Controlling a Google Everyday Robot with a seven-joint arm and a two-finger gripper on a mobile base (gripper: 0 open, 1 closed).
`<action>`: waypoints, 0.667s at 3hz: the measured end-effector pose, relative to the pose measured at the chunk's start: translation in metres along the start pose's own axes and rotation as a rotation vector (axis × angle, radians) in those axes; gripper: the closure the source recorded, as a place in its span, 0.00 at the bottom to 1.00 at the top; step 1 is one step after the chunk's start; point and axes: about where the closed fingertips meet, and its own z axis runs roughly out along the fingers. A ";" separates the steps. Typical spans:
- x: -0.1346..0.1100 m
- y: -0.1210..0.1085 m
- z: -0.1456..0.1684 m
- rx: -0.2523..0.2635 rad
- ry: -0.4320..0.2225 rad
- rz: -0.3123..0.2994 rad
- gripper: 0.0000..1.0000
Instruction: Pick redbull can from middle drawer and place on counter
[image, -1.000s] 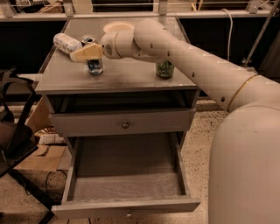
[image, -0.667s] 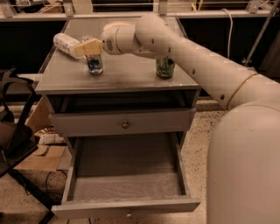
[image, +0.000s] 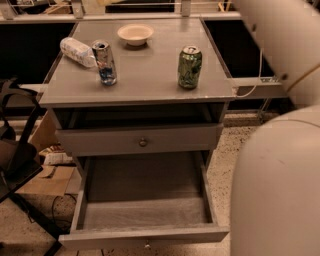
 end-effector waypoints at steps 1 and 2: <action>-0.017 0.001 -0.077 0.051 0.113 -0.016 0.00; -0.024 0.005 -0.174 0.178 0.181 -0.003 0.00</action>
Offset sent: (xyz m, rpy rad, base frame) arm -0.1416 -0.2445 0.0090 -0.2011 0.0800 -0.5475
